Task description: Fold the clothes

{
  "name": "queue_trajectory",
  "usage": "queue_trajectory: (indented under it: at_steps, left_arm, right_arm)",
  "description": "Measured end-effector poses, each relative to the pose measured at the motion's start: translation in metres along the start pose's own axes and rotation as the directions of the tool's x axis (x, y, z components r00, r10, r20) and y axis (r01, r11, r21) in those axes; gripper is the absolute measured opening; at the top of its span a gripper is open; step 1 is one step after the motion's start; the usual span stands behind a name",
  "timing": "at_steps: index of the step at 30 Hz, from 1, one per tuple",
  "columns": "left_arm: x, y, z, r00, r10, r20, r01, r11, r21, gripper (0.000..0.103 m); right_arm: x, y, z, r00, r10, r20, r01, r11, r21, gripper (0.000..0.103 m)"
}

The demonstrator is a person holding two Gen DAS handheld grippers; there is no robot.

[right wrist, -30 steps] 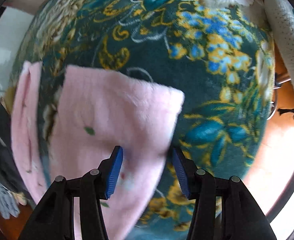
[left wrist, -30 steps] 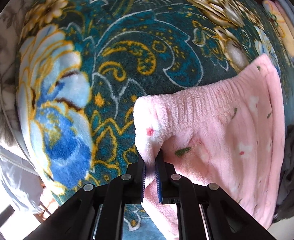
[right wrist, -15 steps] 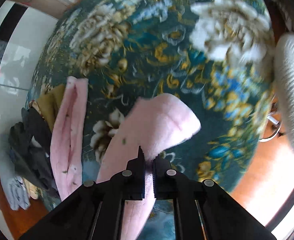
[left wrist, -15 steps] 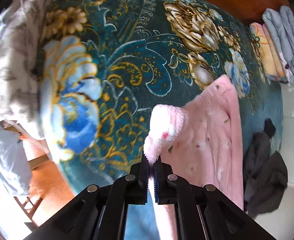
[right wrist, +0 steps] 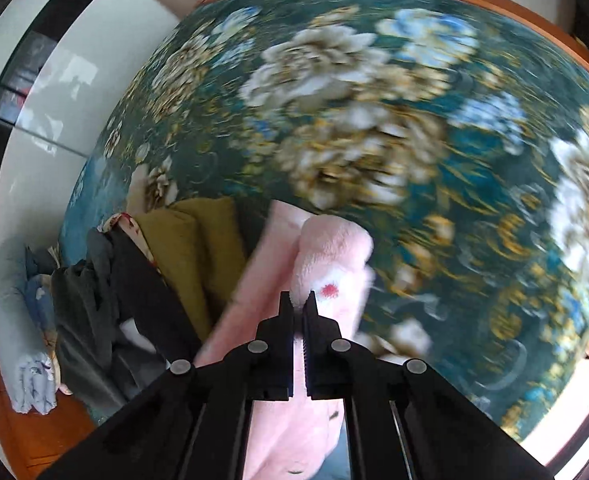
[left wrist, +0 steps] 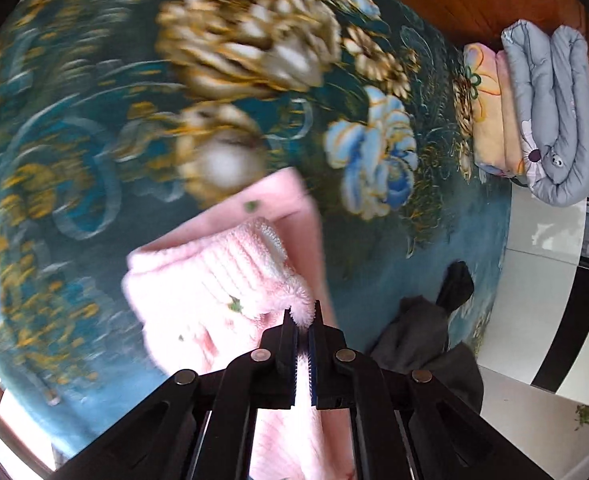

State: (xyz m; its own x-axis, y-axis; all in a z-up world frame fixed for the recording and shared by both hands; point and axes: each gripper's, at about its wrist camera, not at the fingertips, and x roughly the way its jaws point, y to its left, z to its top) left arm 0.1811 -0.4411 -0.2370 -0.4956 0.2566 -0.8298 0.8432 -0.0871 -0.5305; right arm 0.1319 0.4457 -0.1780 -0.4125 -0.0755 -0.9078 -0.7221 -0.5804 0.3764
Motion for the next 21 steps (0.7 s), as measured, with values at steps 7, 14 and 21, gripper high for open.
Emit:
queue_trajectory:
  at_steps: [7, 14, 21]
  left_arm:
    - [0.084, -0.025, 0.048, 0.998, 0.070, 0.004, -0.070, 0.997, 0.019, 0.004]
    - [0.101, -0.029, 0.059, 0.998, 0.031, -0.063, -0.026, 0.996, 0.082, 0.022]
    - [0.011, 0.022, 0.026, 0.978, 0.032, 0.204, -0.047, 0.997, 0.066, 0.048]
  right_arm:
    - [0.082, 0.057, 0.015, 0.986, -0.167, 0.004, 0.167, 0.985, -0.041, 0.003]
    - [0.114, 0.075, 0.013, 0.978, -0.208, 0.023, 0.209, 0.974, -0.093, 0.007]
    - [0.083, 0.076, 0.006, 0.997, -0.060, 0.051, 0.064, 0.994, -0.087, 0.035]
